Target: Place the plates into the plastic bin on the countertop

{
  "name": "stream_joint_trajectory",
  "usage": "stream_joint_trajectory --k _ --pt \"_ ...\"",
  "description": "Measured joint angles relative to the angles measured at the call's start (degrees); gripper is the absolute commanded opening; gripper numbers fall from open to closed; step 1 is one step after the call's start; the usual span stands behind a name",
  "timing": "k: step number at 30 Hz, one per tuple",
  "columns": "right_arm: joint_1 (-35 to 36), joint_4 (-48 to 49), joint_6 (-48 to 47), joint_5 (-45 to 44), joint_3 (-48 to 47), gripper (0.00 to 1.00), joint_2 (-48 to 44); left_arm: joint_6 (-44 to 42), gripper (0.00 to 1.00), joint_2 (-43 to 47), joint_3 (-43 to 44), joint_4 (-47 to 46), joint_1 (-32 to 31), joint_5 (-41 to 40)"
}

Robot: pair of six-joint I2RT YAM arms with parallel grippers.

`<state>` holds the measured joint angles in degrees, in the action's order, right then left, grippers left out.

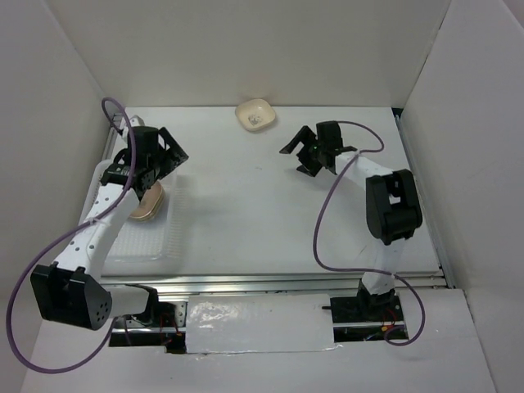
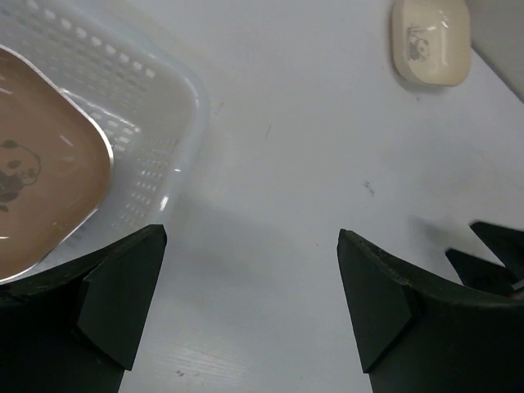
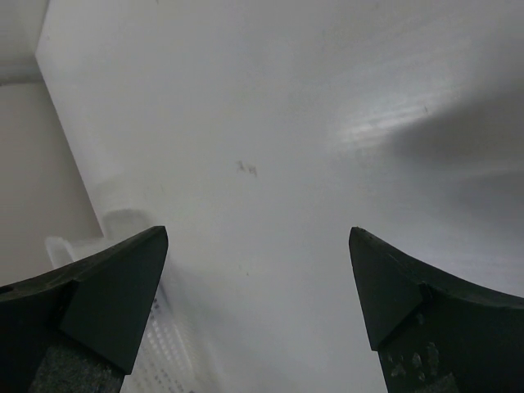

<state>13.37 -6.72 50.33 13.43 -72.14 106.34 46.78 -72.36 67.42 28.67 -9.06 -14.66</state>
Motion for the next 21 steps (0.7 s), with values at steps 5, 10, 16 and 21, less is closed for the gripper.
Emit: stream_joint_trajectory --k 5,10,16,21 --pt "0.0 3.23 5.07 0.7 -6.67 1.0 8.79 -1.92 0.99 -5.01 5.2 -4.85 -2.51 4.66" --pt "0.26 6.97 7.8 -0.9 3.69 1.0 5.38 -3.52 0.99 -24.44 19.28 -11.54 -5.03 10.43" --pt "-0.98 7.15 6.45 -2.58 21.51 1.0 -11.82 -2.99 0.99 -49.35 36.74 -17.38 -7.45 10.67" --pt "-4.07 7.54 3.21 -0.98 31.26 1.0 -26.82 -0.92 0.99 -59.41 38.12 -27.12 -9.84 6.71"
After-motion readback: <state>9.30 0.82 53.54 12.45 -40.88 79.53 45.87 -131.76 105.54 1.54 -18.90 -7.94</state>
